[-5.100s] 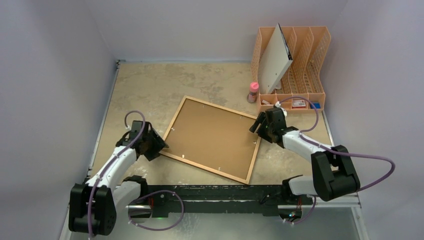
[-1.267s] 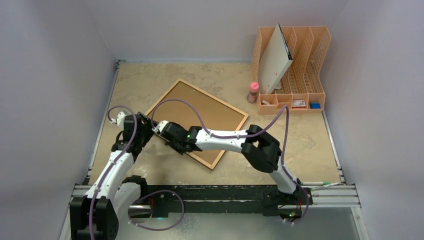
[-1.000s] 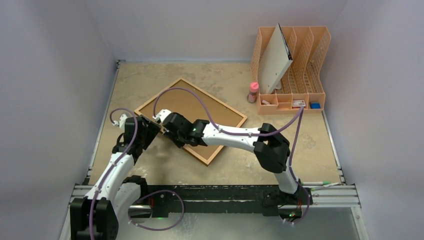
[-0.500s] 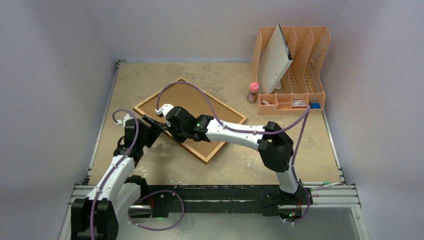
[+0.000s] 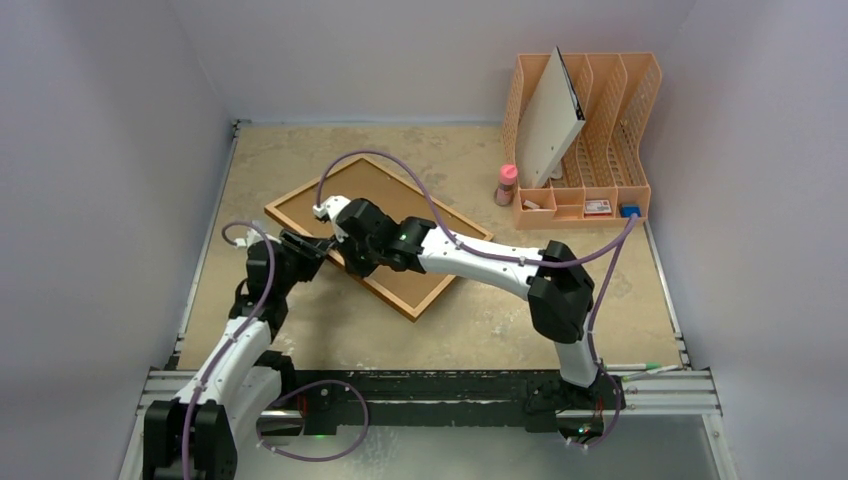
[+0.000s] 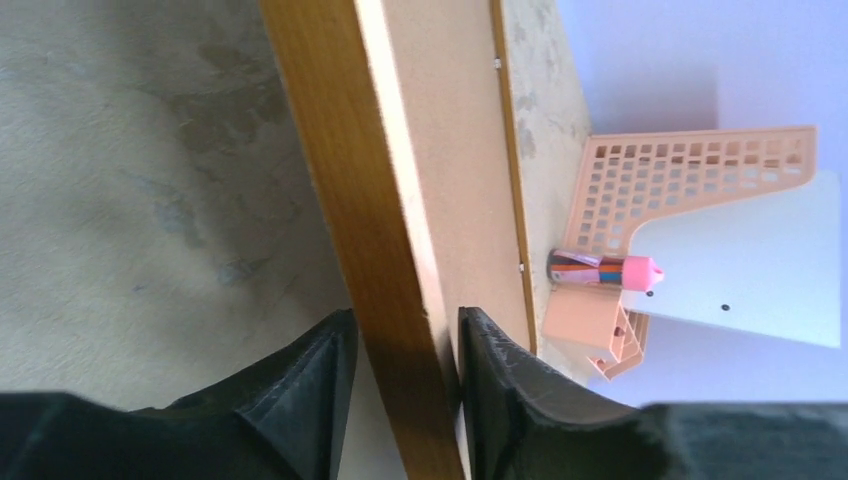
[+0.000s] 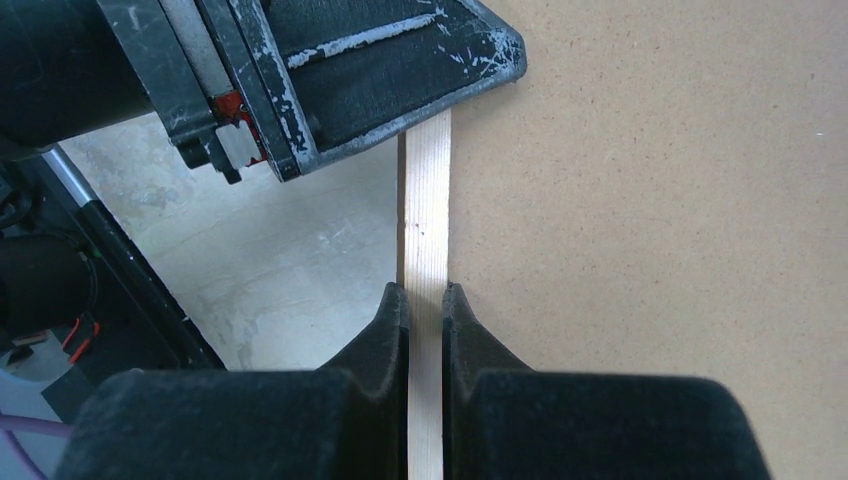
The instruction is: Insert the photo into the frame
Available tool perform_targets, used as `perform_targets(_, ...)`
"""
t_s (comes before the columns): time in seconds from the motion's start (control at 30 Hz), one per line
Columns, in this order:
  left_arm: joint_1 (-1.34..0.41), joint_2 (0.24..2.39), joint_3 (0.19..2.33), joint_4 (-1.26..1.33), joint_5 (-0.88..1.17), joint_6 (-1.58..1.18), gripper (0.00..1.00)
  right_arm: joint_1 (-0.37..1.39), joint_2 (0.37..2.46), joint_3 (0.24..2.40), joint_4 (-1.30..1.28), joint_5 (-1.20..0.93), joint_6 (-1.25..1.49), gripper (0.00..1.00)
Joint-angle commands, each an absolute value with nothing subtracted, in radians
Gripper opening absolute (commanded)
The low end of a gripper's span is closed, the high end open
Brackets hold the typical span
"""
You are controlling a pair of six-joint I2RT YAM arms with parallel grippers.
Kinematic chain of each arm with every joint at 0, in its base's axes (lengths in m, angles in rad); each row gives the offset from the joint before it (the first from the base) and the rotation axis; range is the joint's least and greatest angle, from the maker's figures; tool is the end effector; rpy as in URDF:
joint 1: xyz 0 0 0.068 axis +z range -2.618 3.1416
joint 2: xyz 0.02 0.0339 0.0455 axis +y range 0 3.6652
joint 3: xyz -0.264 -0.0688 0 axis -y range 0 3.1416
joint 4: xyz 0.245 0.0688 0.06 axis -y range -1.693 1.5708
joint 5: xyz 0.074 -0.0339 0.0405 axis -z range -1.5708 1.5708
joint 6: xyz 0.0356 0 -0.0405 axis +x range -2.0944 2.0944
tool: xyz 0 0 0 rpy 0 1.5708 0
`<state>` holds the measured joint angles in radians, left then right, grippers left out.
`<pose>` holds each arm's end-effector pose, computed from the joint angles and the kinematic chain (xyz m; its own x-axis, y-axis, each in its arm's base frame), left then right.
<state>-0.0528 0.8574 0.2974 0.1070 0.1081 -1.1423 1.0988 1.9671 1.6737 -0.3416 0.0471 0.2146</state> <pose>0.1846 -0.0136 0.1859 -0.3174 -0.8888 -0.3306 -0.3355 0.4314 -0.8375 0.2115 0.4107 0.2786 -0.4493 -0.4123 -0.7926 -0.7950 0.5892 0.1442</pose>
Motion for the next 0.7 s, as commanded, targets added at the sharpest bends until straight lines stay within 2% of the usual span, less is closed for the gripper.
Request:
perform_targets(0.0, -0.054, 0.845, 0.335, 0.150, 0.092, -1.147, 0.33, 1.103, 1.938, 1.809, -0.367, 0.094, 0.131, 0.00)
perform_targets(0.03, -0.054, 0.852, 0.350, 0.133, 0.089, -1.146, 0.27, 1.103, 1.939, 1.816, -0.380, 0.116, 0.121, 0.03)
perform_targets(0.1, -0.054, 0.865, 0.377, 0.101, 0.086, -1.146, 0.22, 1.103, 1.932, 1.820, -0.399, 0.155, 0.103, 0.10)
perform_targets(0.23, -0.054, 0.893, 0.447, 0.007, 0.093, -1.170, 0.14, 1.110, 1.884, 1.807, -0.408, 0.212, 0.054, 0.48)
perform_targets(0.33, -0.054, 0.914, 0.510, -0.077, 0.111, -1.179, 0.11, 1.132, 1.837, 1.782, -0.401, 0.298, 0.012, 0.65)
perform_targets(0.5, -0.054, 0.948, 0.644, -0.192, 0.135, -1.163, 0.11, 1.178, 1.782, 1.737, -0.402, 0.419, -0.064, 0.79)
perform_targets(0.67, -0.054, 0.971, 0.741, -0.238, 0.171, -1.151, 0.11, 1.247, 1.765, 1.712, -0.420, 0.533, -0.102, 0.84)
